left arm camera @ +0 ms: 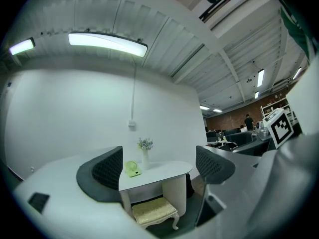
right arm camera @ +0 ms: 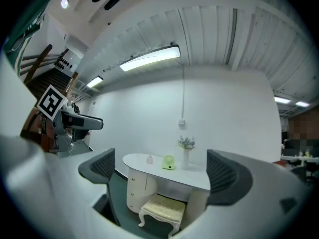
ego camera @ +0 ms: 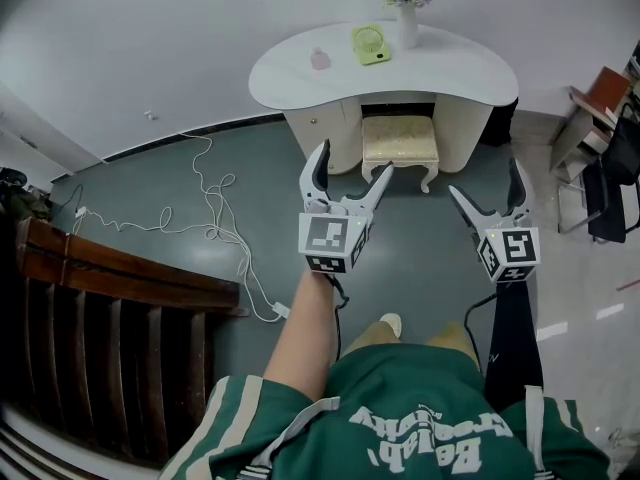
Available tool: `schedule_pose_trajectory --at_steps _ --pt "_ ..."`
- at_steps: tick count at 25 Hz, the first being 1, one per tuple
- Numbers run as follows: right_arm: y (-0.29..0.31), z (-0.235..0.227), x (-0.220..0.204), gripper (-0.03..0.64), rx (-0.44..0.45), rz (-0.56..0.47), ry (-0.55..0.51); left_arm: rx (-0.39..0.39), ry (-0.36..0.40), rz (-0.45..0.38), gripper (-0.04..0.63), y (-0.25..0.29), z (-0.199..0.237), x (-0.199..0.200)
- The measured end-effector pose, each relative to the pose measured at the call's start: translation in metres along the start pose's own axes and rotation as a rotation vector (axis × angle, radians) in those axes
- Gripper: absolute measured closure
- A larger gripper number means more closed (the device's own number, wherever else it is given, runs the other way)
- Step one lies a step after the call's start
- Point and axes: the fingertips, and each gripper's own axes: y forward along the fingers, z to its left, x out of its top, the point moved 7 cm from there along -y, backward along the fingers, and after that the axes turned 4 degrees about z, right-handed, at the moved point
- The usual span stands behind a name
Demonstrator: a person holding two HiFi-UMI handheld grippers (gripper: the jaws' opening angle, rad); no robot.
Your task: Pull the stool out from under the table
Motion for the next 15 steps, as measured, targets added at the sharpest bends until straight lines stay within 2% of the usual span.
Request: schedule_pose_trajectory --at_steps 11,15 --pt "0.049 -0.023 -0.014 0.031 0.021 0.002 0.005 0.004 -0.005 0.014 0.155 0.045 0.017 -0.017" --pt "0.086 -0.047 -0.021 0.031 0.033 -0.018 0.011 0.008 0.02 0.014 0.155 0.084 0.023 -0.02"
